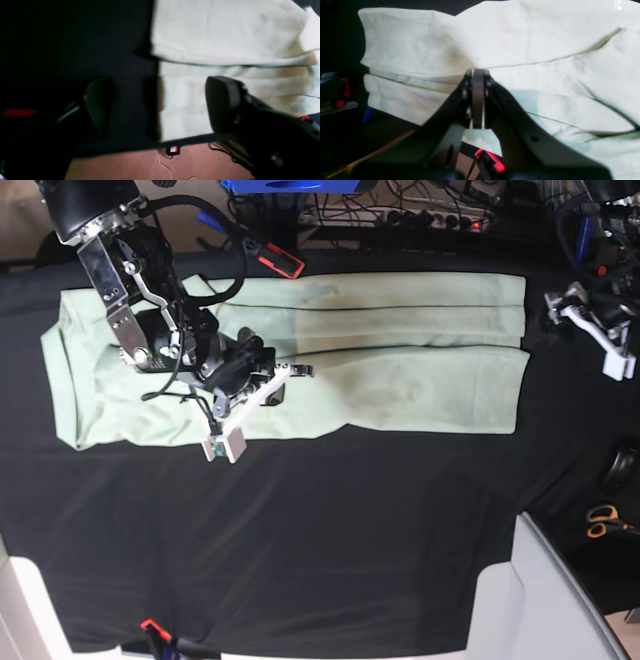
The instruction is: Fold the T-shirt properly
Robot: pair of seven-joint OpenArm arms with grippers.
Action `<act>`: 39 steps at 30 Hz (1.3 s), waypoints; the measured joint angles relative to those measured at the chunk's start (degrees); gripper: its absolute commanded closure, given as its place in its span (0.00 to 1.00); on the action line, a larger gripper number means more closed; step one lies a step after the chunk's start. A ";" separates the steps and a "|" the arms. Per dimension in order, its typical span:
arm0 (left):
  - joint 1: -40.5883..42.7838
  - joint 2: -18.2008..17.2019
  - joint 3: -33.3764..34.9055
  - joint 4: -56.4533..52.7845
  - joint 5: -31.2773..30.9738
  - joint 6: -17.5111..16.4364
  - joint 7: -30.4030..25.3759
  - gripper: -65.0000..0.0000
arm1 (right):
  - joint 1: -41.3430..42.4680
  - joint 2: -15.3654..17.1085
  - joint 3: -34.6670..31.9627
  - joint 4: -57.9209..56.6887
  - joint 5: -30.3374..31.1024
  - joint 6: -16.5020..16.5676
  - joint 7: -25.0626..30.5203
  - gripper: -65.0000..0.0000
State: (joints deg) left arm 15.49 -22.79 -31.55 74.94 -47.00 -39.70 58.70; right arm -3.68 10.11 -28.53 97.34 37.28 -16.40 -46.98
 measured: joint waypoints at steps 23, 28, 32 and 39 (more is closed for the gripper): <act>-7.80 -0.50 8.02 -15.10 0.11 -0.48 -1.29 0.10 | 0.00 0.17 -0.24 -0.02 -0.17 0.00 0.09 1.00; -10.05 -1.07 11.76 -16.87 0.85 -0.68 -2.29 0.10 | 0.15 -0.02 -0.24 -0.02 -0.15 0.02 0.00 1.00; -11.37 -0.70 14.71 -16.87 0.85 -0.68 -2.80 0.10 | 0.33 0.11 -0.24 -0.02 -0.15 0.00 0.17 1.00; -11.47 -0.24 15.76 -16.76 0.17 -0.70 -3.26 0.10 | 0.35 0.11 -0.20 -0.48 -0.13 0.04 0.24 1.00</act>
State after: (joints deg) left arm 4.01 -23.03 -15.79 58.17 -46.83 -40.40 55.44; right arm -3.33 10.22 -28.73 96.86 37.15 -16.36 -46.74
